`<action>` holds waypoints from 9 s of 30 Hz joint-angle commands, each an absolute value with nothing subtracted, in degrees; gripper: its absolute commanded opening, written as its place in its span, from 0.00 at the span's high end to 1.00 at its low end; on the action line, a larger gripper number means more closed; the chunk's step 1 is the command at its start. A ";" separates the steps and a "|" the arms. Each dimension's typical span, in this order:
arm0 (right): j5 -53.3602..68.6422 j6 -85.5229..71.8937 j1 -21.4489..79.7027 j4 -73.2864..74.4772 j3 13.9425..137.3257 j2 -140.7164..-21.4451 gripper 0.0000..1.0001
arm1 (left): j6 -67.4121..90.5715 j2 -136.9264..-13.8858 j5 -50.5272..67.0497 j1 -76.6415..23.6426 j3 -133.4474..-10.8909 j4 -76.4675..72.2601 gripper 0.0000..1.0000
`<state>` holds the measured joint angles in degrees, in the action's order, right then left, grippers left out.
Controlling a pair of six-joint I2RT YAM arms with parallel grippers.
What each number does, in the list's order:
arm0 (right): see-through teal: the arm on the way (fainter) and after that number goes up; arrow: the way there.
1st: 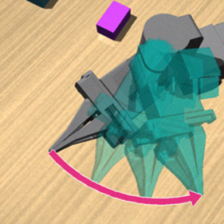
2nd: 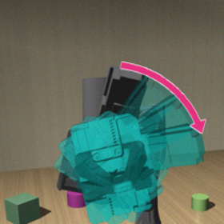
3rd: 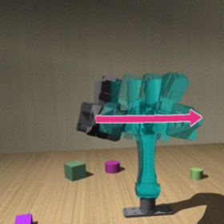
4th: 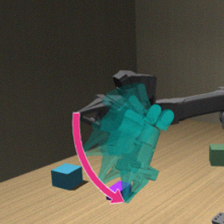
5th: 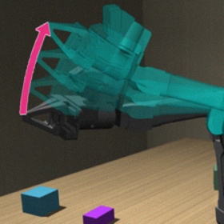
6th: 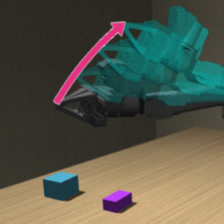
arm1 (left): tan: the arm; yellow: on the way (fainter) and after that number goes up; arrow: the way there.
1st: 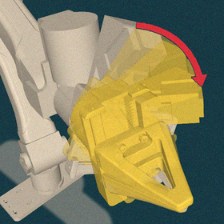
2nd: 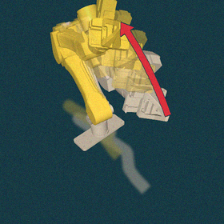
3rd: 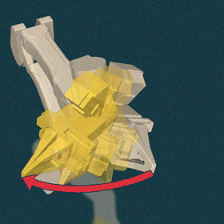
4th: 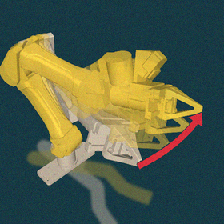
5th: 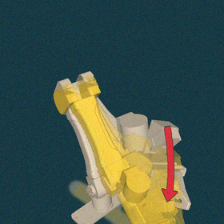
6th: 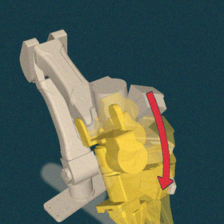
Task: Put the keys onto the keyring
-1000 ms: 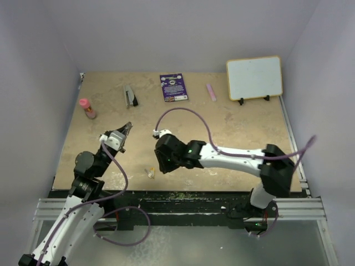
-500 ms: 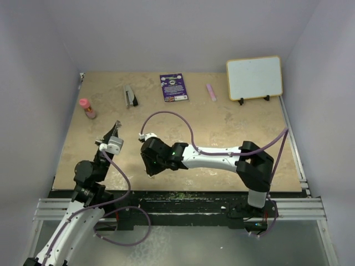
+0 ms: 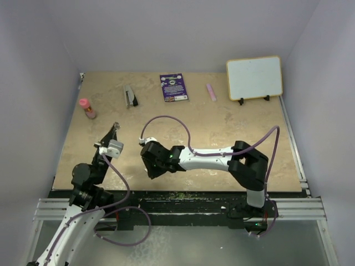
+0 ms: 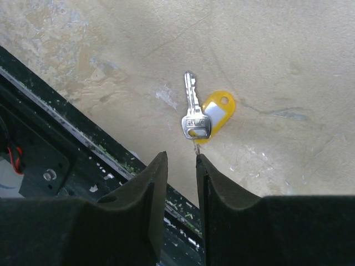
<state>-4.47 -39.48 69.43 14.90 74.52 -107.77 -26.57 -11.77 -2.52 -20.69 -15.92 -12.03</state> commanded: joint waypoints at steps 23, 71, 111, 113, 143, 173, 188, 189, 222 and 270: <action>-9.28 -38.29 69.59 13.89 70.64 -103.17 1.00 | -41.76 -1.70 -4.61 -20.62 -7.04 -24.30 0.97; -9.26 -16.54 73.07 38.03 100.53 -90.01 1.00 | -58.40 -17.67 36.73 -20.76 2.64 -53.57 0.98; -13.01 -20.79 73.08 46.01 114.10 -97.93 1.00 | -58.49 -16.47 37.18 -20.83 2.68 -53.31 0.97; -13.01 -20.74 73.05 46.11 114.30 -98.13 1.00 | -58.51 -16.48 37.41 -20.85 2.64 -53.28 0.98; -11.77 -21.34 73.10 45.56 115.01 -99.72 1.00 | -59.10 -16.67 37.36 -21.01 2.64 -53.10 0.98; -13.70 -25.05 73.07 43.75 109.82 -94.88 1.00 | -58.85 -16.19 35.77 -21.13 2.67 -53.73 0.98; -12.25 -25.04 73.13 42.93 109.07 -95.25 1.00 | -59.47 -16.40 36.34 -21.13 2.66 -54.15 0.98; -12.22 -25.13 73.13 43.01 109.07 -95.34 1.00 | -59.58 -16.44 36.36 -21.16 2.68 -54.21 0.97; -10.43 -25.80 73.22 41.81 107.10 -97.12 1.00 | -60.72 -18.26 38.44 -21.21 2.39 -55.27 0.98; -11.92 -29.96 74.44 37.66 105.62 -96.09 1.00 | -62.67 -18.90 36.38 -21.33 2.64 -56.71 0.98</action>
<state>-10.85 -29.47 73.97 39.48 104.97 -97.41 -61.73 -18.90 37.06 -20.82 -0.78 -53.21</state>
